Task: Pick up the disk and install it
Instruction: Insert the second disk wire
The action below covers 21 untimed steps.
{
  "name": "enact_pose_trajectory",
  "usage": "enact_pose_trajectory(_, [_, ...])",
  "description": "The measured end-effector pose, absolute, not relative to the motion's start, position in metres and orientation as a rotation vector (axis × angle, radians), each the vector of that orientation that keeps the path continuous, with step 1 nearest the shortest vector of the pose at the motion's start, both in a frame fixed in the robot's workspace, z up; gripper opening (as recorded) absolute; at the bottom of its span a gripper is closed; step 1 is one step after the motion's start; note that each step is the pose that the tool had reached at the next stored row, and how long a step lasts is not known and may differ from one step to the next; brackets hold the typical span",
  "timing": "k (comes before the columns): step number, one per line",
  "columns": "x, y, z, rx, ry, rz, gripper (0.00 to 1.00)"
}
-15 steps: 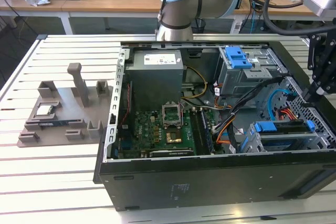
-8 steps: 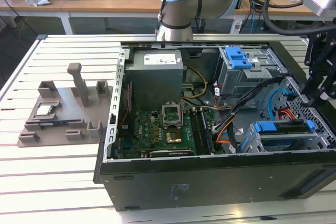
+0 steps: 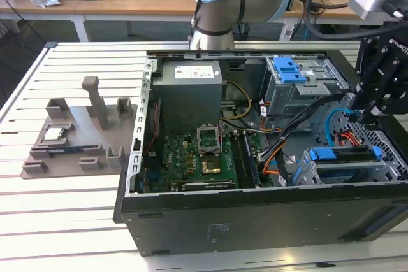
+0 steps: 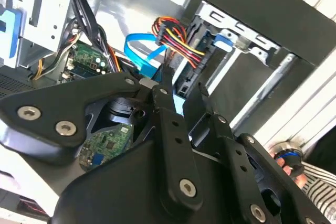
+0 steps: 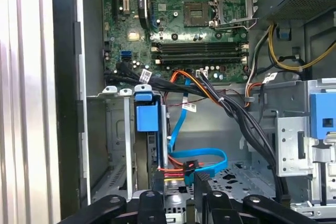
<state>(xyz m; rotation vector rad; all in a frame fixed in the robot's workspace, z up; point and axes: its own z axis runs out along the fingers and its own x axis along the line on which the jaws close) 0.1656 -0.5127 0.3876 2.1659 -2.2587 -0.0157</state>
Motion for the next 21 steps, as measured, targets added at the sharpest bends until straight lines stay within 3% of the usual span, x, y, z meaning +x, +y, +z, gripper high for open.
enact_pose_trajectory(11, [0.1614, -0.5117, 0.3755, 2.166, -2.259, -0.015, 0.36])
enact_pose_trajectory(12, [0.1614, -0.5117, 0.3755, 2.166, -2.259, -0.016, 0.35])
enact_pose_trajectory(15, [0.1614, -0.5117, 0.3754, 2.166, -2.259, -0.015, 0.16])
enact_pose_trajectory(21, [0.1614, -0.518, 0.375, 2.164, -2.257, -0.011, 0.16])
